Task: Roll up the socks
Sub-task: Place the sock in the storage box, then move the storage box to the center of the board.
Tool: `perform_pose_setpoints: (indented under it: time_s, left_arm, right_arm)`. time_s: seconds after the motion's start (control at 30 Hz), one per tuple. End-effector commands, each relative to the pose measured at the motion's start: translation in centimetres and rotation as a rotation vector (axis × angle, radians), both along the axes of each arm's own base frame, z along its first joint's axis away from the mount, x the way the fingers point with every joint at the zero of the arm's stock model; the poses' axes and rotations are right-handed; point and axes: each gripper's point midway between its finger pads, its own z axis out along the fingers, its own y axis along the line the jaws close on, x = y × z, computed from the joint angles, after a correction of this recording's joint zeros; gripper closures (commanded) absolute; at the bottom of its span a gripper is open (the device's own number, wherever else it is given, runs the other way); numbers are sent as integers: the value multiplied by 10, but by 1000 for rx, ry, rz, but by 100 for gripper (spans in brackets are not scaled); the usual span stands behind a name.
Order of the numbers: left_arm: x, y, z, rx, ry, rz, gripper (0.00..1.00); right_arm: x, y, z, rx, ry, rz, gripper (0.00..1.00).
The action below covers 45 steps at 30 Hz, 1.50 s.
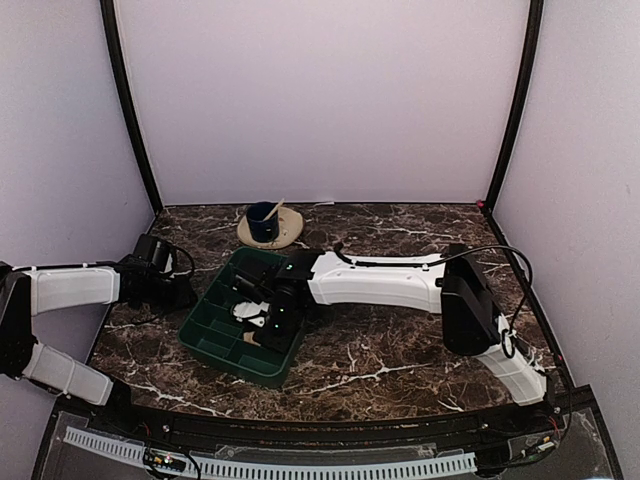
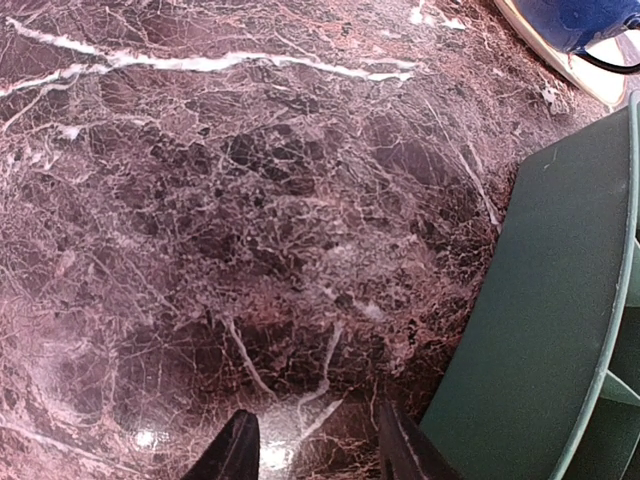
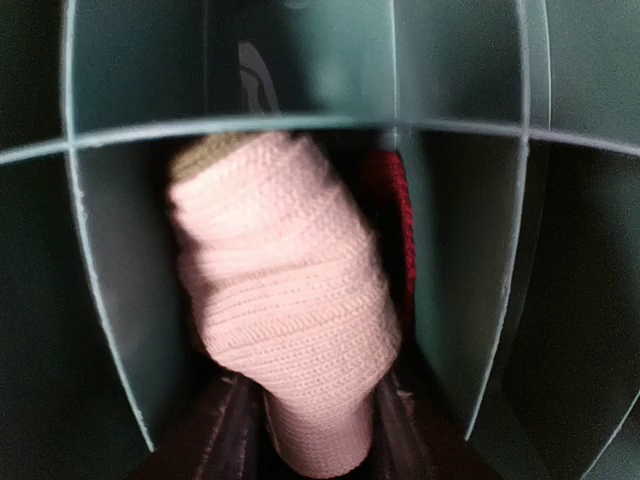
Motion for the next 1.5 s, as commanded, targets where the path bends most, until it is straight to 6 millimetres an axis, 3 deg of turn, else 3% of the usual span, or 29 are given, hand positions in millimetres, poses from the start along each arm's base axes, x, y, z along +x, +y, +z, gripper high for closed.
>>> perform_pose_setpoints:
  time_s: [0.0,0.4,0.9,1.13,1.47]
  left_arm:
    - [-3,2,-1,11,9,-2,57]
    - [-1,5,10,25,-11,6,57]
    - [0,5,17,24,-21,13,57]
    - [3,3,17,18,-25,5,57]
    - [7,-6,11,-13,-18,-26,58]
  right_arm:
    - [10,-22,-14,-77,-8,-26,61]
    - [25,-12,39,32,-100,-43,57]
    - [31,-9,85,133,-155,-62,55]
    - [65,-28,114,159,-306,-189,55]
    - [108,-64,102,134,-342,-419,56]
